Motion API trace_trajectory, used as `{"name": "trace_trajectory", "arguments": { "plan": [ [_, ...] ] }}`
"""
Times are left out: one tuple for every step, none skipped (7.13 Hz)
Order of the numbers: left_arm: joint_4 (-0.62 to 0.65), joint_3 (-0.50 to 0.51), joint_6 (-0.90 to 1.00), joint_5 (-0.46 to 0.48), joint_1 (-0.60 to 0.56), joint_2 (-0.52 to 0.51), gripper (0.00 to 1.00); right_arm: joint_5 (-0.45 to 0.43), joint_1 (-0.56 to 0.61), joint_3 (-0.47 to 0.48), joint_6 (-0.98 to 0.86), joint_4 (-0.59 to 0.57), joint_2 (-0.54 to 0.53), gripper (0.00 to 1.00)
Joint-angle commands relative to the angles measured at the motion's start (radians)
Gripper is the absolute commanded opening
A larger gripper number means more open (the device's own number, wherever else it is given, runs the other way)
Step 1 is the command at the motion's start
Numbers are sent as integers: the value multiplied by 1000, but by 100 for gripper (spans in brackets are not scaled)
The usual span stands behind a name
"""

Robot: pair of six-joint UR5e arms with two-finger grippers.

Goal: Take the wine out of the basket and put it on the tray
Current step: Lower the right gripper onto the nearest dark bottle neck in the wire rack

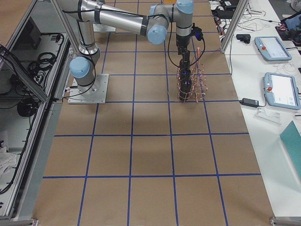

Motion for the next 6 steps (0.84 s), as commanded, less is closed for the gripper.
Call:
{"name": "trace_trajectory", "arguments": {
  "plan": [
    [0,-4,0,0,0,3,100,1,-1,0,-3,-52,35,75],
    [0,-4,0,2,0,3,100,1,-1,0,-3,-67,47,73],
    [2,-7,0,0,-2,3,100,1,-1,0,-3,-87,58,70],
    [0,-8,0,0,0,6,100,1,-1,0,-2,-103,67,69],
    [0,-10,0,0,0,7,100,1,-1,0,-2,-107,72,66],
    [0,-10,0,0,0,7,100,1,-1,0,0,-106,73,63]
  ]
}}
